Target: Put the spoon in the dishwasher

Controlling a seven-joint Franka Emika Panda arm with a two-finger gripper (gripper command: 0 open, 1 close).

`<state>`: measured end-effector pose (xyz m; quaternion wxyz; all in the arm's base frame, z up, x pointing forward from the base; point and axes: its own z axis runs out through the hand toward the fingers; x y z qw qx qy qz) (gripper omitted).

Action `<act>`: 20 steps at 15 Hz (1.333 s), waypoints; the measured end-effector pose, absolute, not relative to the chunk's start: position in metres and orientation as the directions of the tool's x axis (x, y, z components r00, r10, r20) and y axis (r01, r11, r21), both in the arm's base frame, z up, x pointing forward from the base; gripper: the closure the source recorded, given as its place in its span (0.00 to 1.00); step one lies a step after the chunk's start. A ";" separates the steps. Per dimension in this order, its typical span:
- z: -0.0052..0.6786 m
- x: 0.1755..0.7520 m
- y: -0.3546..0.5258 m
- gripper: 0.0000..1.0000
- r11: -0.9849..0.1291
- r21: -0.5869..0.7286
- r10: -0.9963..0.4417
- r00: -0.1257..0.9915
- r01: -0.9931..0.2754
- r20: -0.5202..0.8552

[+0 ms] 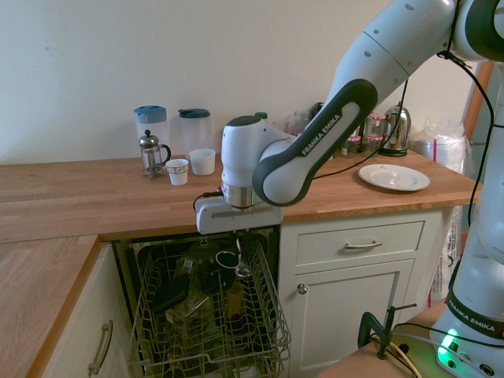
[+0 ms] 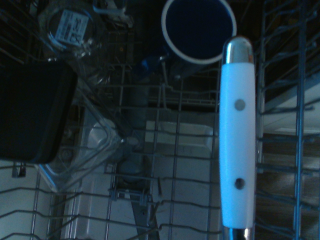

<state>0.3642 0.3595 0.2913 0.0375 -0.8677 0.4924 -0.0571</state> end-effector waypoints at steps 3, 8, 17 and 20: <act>0.251 0.351 0.364 1.00 -0.501 -0.113 -0.866 0.499 -0.858 0.048; 0.177 0.352 0.358 1.00 -0.474 -0.068 -0.880 0.475 -0.878 -0.004; 0.120 0.367 0.350 0.00 -0.438 -0.047 -0.898 0.439 -0.898 -0.021; 0.122 0.379 0.350 0.00 -0.437 -0.052 -0.898 0.439 -0.898 -0.023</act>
